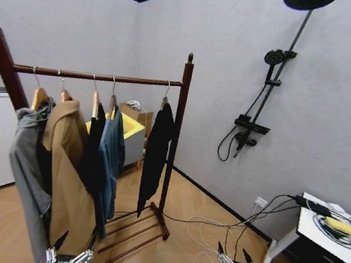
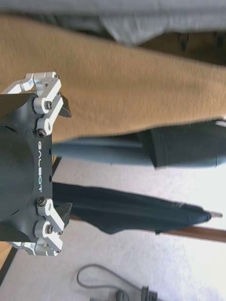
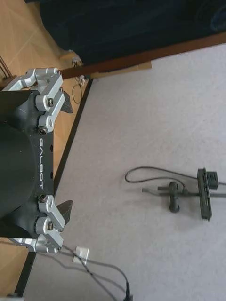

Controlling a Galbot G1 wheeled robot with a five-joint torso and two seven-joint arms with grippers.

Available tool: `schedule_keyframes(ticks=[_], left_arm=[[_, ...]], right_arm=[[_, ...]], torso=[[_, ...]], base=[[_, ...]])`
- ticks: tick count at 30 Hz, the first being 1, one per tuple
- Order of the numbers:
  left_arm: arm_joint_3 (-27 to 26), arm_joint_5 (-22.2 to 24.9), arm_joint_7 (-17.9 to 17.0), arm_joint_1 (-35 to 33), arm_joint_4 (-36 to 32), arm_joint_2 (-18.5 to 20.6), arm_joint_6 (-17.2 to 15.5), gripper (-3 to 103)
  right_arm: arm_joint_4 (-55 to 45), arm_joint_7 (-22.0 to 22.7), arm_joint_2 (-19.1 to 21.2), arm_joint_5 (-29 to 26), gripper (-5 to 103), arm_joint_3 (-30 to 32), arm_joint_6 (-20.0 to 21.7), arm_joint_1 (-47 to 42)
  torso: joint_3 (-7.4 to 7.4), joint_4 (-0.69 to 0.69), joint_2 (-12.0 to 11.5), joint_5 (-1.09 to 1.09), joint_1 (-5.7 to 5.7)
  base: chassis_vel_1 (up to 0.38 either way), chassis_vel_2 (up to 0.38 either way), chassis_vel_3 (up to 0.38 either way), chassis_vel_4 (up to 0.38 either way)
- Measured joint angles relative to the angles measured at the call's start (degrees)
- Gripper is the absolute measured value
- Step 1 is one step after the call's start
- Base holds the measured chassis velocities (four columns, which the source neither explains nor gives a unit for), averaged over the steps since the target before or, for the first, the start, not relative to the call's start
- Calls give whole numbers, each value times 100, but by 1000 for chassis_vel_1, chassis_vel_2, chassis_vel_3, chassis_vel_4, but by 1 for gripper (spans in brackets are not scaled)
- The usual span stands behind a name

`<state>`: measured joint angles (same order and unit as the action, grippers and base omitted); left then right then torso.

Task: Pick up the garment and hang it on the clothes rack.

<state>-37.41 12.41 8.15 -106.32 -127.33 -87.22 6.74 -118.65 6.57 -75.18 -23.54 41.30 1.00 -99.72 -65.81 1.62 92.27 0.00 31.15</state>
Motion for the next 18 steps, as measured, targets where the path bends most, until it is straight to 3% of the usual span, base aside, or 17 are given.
schedule_keyframes(ticks=[18], left_arm=[[0,0,0,0,0,0,0,100]], right_arm=[[1,-1,1,-6,100,-1,4,5]], torso=[[0,0,0,0,0]], base=[[-114,-118,-114,-118]])
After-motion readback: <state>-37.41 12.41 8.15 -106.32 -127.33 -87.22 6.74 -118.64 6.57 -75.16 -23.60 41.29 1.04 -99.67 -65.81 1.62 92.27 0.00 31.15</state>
